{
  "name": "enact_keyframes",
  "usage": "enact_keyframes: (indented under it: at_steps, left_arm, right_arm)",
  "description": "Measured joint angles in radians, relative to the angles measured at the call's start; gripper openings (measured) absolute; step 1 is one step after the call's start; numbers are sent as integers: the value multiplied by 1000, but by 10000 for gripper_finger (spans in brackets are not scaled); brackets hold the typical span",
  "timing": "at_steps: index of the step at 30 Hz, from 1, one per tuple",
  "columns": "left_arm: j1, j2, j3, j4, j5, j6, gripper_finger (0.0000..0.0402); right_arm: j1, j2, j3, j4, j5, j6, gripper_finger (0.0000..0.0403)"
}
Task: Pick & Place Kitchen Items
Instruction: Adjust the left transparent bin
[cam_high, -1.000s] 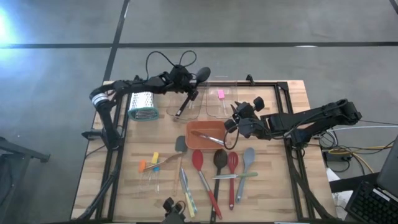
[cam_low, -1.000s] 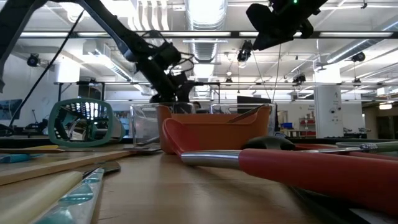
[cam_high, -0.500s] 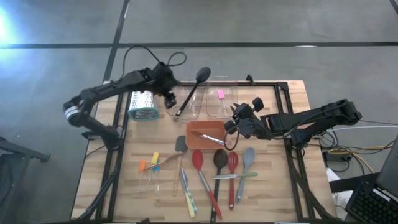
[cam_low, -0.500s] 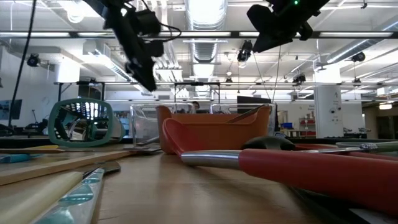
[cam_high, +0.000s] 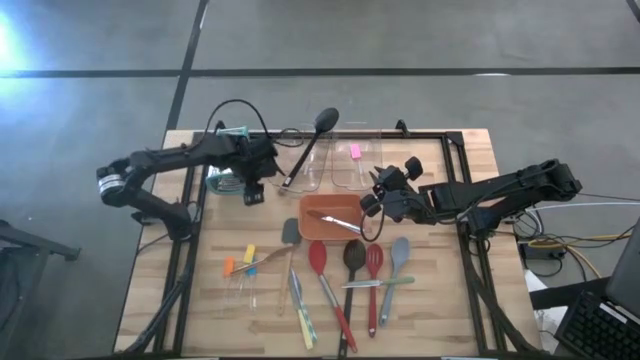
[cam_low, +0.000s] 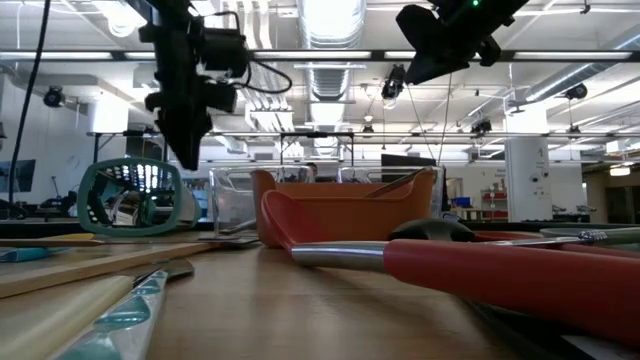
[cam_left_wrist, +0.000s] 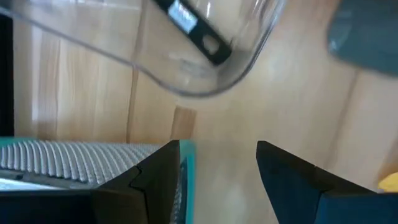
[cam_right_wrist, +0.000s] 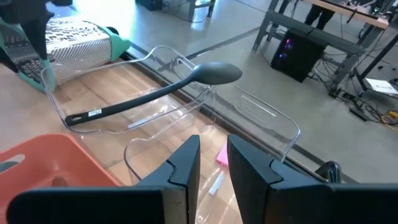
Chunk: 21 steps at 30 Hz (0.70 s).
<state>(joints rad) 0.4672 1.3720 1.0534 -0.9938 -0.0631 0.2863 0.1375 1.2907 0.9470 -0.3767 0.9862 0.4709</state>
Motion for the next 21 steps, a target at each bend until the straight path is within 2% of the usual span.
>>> enact_keyframes:
  at_steps: [9,18,21]
  left_arm:
    - [-2,0,-110,231,-6,12,218]
    - [-6,0,-117,340,6,21,218]
    - [-6,0,-117,366,44,21,218]
  right_arm:
    - [0,0,-1,10,0,0,75]
    - [0,0,-1,18,0,-3,86]
    - [0,0,-1,18,1,-3,85]
